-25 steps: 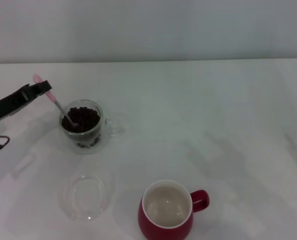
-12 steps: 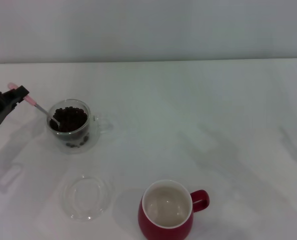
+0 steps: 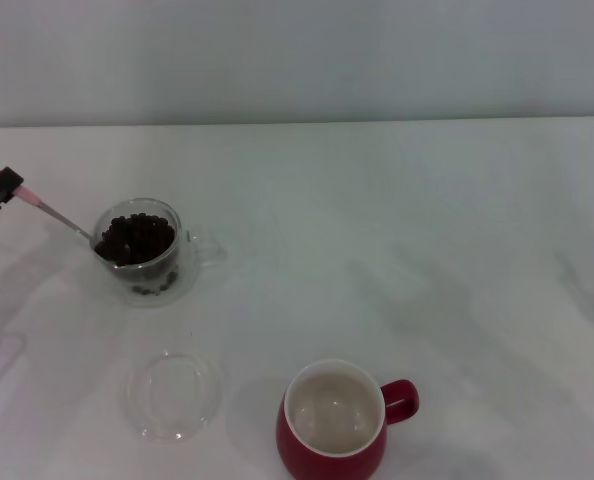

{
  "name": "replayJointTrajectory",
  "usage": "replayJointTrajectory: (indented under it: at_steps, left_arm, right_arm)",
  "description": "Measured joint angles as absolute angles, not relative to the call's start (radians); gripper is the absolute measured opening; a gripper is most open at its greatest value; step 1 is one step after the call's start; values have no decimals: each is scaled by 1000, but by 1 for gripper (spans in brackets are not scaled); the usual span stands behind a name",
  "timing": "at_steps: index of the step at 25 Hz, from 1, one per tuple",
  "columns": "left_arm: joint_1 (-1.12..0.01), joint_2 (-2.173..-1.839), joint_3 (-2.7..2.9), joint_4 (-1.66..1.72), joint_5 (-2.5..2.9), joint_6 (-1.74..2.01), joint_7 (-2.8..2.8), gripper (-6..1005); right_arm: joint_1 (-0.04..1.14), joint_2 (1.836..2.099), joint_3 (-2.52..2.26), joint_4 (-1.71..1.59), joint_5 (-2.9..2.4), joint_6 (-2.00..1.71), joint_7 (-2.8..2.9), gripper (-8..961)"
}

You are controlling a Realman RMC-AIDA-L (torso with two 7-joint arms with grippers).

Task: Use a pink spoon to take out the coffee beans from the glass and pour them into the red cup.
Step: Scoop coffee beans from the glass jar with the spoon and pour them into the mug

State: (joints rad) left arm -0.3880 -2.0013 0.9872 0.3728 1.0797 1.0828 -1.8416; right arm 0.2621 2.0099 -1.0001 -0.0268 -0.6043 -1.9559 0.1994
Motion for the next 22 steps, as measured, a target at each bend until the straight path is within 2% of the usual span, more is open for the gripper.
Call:
replayJointTrajectory:
  at_steps: [10, 22]
  left_arm:
    - [-383, -1991, 971, 373, 1072, 1160, -1829, 124]
    - [-443, -1985, 983, 368, 1146, 1235, -1848, 125]
  right_arm:
    - [270, 2012, -1006, -28, -605, -1954, 199, 683]
    - [274, 2014, -1005, -28, -606, -1957, 199, 684]
